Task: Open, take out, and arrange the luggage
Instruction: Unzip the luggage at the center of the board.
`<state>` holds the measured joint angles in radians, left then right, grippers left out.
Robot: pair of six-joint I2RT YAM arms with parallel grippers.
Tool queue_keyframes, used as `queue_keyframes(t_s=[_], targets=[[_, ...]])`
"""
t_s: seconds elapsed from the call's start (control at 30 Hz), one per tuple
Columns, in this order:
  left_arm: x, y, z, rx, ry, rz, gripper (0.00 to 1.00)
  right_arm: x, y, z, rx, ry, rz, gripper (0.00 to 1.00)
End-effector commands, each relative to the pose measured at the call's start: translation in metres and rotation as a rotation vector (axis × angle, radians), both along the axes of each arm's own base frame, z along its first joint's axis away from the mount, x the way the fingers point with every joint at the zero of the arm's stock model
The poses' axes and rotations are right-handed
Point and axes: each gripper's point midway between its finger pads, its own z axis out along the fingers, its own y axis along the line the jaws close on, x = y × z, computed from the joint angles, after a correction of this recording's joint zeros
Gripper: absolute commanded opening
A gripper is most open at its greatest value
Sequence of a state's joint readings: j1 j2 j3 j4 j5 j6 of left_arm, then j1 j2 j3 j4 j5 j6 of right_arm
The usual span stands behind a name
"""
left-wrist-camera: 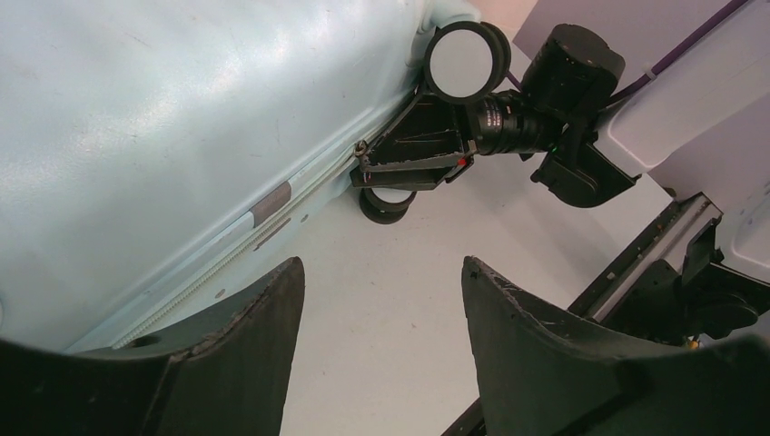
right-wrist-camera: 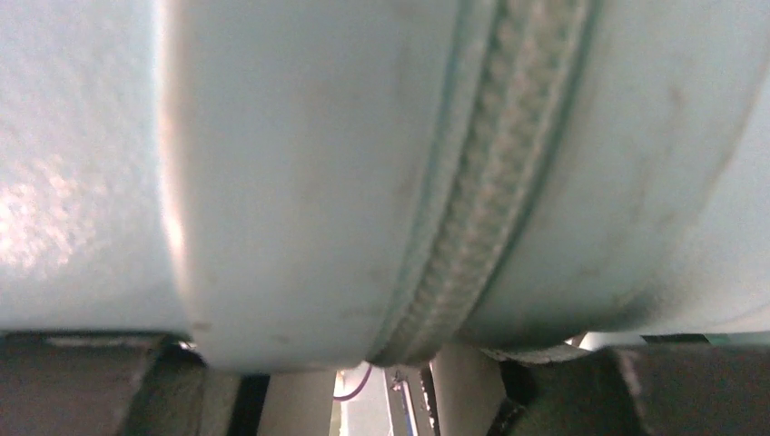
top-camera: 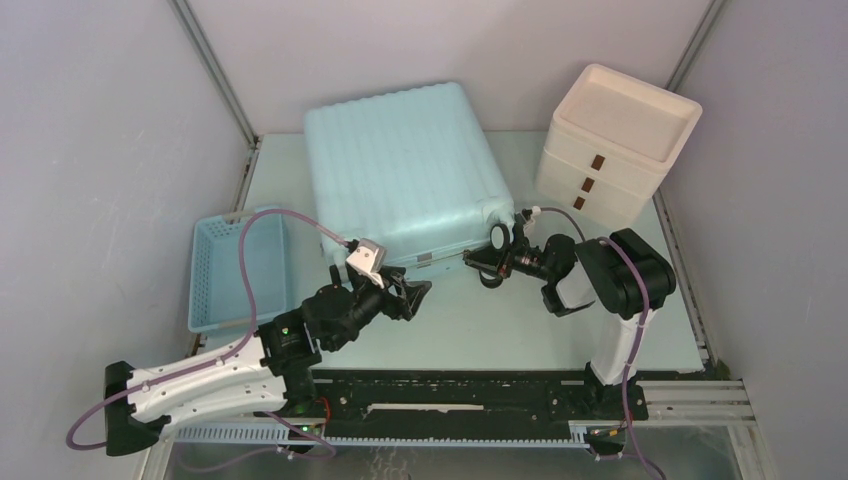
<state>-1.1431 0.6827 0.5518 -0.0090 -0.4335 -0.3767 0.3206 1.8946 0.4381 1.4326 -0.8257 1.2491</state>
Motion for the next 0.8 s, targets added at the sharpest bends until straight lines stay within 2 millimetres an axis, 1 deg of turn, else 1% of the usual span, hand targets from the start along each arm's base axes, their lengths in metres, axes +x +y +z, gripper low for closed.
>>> queue_keyframes(t_s=[0.0, 0.13, 0.33, 0.43, 0.47, 0.67, 0.7, 0.77], targets=[[0.0, -0.003, 0.009, -0.047, -0.006, -0.006, 0.69, 0.01, 0.0, 0.032, 0.052, -0.13, -0.004, 0.43], [-0.001, -0.003, 0.006, -0.045, -0.001, -0.007, 0.69, 0.009, 0.001, 0.032, 0.05, -0.129, 0.003, 0.36], [-0.001, -0.001, 0.005, -0.048, 0.0, -0.005, 0.69, 0.007, -0.002, 0.027, 0.042, -0.126, 0.018, 0.28], [-0.002, 0.0, 0.005, -0.05, 0.0, -0.004, 0.69, 0.008, -0.008, 0.025, 0.038, -0.118, 0.014, 0.2], [-0.001, 0.0, 0.005, -0.051, -0.001, -0.002, 0.69, 0.008, -0.012, 0.024, 0.036, -0.116, 0.012, 0.16], [-0.001, 0.0, 0.004, -0.039, -0.004, 0.0, 0.69, 0.008, -0.025, 0.023, 0.031, -0.108, 0.004, 0.03], [0.0, 0.0, 0.004, -0.033, -0.006, 0.001, 0.69, 0.008, -0.028, 0.023, 0.03, -0.108, 0.004, 0.01], [0.001, -0.002, 0.004, -0.012, -0.015, -0.001, 0.69, 0.007, -0.032, 0.022, 0.026, -0.109, 0.0, 0.0]])
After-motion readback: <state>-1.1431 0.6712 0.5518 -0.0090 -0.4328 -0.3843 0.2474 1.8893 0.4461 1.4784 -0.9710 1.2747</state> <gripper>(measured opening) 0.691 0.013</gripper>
